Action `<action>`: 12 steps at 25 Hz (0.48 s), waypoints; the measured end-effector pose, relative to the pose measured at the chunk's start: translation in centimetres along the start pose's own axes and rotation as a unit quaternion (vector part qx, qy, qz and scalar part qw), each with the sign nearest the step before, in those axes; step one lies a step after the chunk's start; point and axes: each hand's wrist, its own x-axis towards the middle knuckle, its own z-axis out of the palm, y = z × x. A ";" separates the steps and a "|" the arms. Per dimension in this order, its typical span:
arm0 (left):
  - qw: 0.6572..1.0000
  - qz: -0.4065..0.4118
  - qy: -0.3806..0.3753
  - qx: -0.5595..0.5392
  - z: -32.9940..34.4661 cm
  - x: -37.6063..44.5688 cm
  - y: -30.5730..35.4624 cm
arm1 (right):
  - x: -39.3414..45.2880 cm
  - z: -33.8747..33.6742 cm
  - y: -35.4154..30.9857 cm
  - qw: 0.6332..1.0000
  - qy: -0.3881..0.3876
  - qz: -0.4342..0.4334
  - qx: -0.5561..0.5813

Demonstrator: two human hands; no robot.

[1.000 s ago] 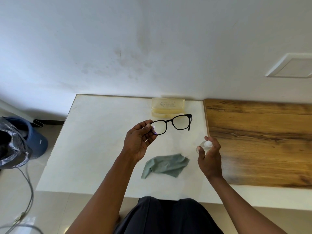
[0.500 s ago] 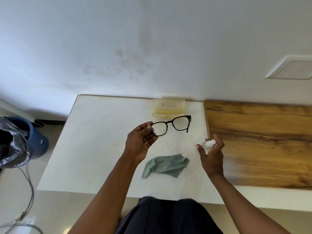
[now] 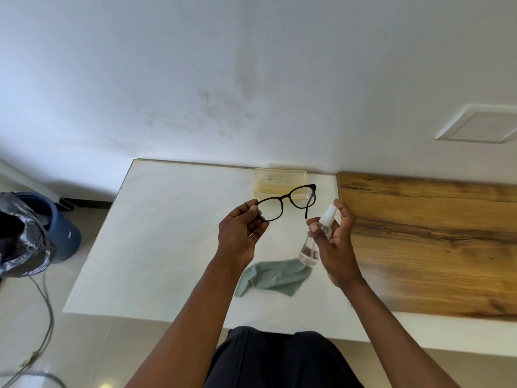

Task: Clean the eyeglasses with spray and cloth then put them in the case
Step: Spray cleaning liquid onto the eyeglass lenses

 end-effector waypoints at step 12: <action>1.000 0.006 0.012 0.003 1.2 -0.2 0.6 | -0.2 1.7 -2.9 0.975 -0.066 0.082 0.196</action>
